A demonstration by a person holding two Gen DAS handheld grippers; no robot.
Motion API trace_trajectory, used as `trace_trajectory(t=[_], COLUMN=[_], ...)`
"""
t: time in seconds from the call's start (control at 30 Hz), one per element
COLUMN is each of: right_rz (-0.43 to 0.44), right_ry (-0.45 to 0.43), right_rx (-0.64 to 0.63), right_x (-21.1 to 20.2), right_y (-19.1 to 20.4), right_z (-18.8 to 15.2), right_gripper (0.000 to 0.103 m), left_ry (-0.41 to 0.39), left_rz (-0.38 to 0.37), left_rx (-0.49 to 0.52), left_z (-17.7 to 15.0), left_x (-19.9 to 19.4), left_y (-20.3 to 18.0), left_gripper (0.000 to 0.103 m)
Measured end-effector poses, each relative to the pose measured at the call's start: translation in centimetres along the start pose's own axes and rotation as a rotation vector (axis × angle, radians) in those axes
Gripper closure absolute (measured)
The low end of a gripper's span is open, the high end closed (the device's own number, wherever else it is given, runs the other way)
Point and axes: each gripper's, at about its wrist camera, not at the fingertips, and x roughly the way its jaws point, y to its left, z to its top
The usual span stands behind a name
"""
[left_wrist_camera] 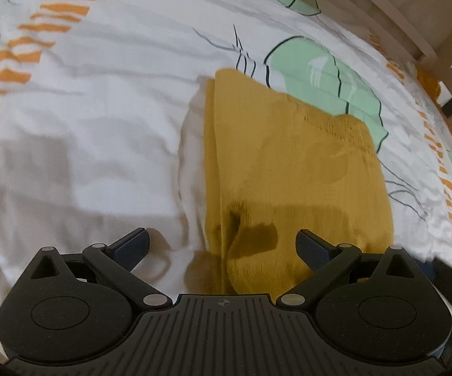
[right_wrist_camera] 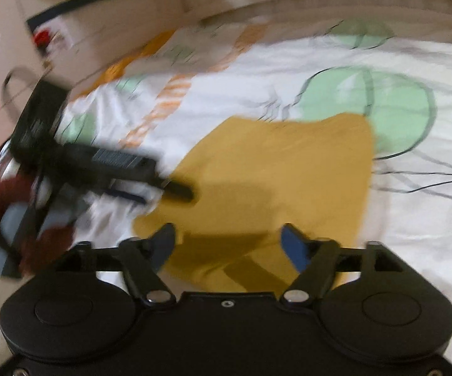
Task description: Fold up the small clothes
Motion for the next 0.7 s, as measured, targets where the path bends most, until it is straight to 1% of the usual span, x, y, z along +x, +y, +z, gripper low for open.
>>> trace_trajectory(t=[0.03, 0.07, 0.1, 0.13, 0.2, 0.3, 0.4, 0.47, 0.53, 0.57, 0.6, 0.63, 0.67, 0.7], right_rz=[-0.013, -0.028, -0.041, -0.054, -0.066, -0.073, -0.05, -0.018, 0.019, 0.036, 0.049, 0.061, 0.074, 0.084], right_ry=[-0.017, -0.033, -0.045, -0.057, -0.081, -0.088, -0.078, -0.057, -0.039, -0.031, -0.027, -0.028, -0.034, -0.038], right_rx=[0.022, 0.047, 0.07, 0.096, 0.157, 0.233, 0.29, 0.314, 0.336, 0.342, 0.346, 0.348, 0.351, 0.356], right_x=[-0.1, -0.1, 0.0, 0.1, 0.4, 1.3, 2.7, 3.6, 4.7, 5.1, 5.5, 5.9, 6.1, 6.3], right_y=[-0.6, -1.4, -2.2, -3.0, -4.8, -7.2, -9.0, -9.8, -10.3, -10.4, -10.5, -10.6, -10.7, -10.8], right_z=[0.2, 0.6, 0.9, 1.2, 1.7, 2.2, 2.5, 2.7, 2.8, 2.7, 2.7, 2.7, 2.7, 2.7], right_gripper=[0.022, 0.019, 0.014, 0.013, 0.012, 0.012, 0.012, 0.012, 0.012, 0.012, 0.011, 0.01, 0.01, 0.01], left_ry=[0.006, 0.012, 0.017, 0.022, 0.036, 0.057, 0.063, 0.067, 0.077, 0.075, 0.075, 0.073, 0.07, 0.067], left_rz=[-0.009, -0.015, -0.021, -0.028, -0.044, -0.092, -0.117, -0.165, -0.229, -0.243, -0.249, -0.242, -0.23, -0.225], left_rx=[-0.005, -0.005, -0.003, 0.001, 0.004, -0.005, -0.003, -0.008, -0.037, -0.042, -0.039, -0.03, -0.025, -0.026], left_z=[-0.2, -0.3, -0.4, -0.6, -0.8, -1.2, -1.4, -1.6, -1.7, -1.8, -1.9, -1.9, -1.9, -1.9], left_x=[0.1, 0.2, 0.3, 0.4, 0.6, 1.2, 1.5, 1.8, 2.0, 2.1, 2.2, 2.2, 2.2, 2.1], left_y=[0.0, 0.0, -0.1, -0.3, -0.5, -0.8, -1.2, -1.3, -1.2, -1.3, -1.4, -1.6, -1.6, -1.5], left_gripper=[0.002, 0.002, 0.002, 0.002, 0.002, 0.002, 0.002, 0.002, 0.003, 0.003, 0.007, 0.016, 0.019, 0.027])
